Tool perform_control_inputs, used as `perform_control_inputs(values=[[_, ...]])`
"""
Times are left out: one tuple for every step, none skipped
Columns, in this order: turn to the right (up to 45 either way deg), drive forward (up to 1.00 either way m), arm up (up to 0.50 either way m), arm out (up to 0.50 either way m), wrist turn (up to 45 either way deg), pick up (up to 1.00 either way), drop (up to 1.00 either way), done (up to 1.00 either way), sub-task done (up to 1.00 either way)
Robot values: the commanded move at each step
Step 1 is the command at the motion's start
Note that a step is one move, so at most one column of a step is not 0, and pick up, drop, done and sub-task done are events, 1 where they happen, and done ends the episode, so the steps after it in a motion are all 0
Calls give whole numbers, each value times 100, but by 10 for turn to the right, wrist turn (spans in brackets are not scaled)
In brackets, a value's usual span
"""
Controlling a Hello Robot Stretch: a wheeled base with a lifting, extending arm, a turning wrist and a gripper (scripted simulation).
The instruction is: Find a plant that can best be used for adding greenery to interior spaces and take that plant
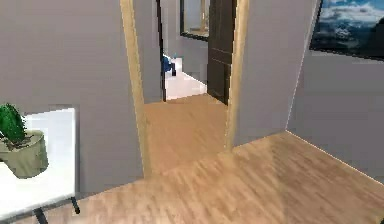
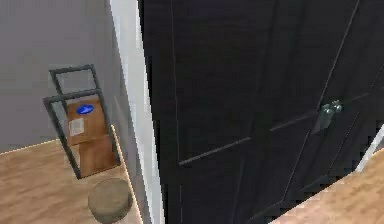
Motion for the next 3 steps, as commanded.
perform_control_inputs(values=[[0,100,0,0,0,0,0,0,0],[0,65,0,0,0,0,0,0,0],[-240,0,0,0,0,0,0,0,0]])
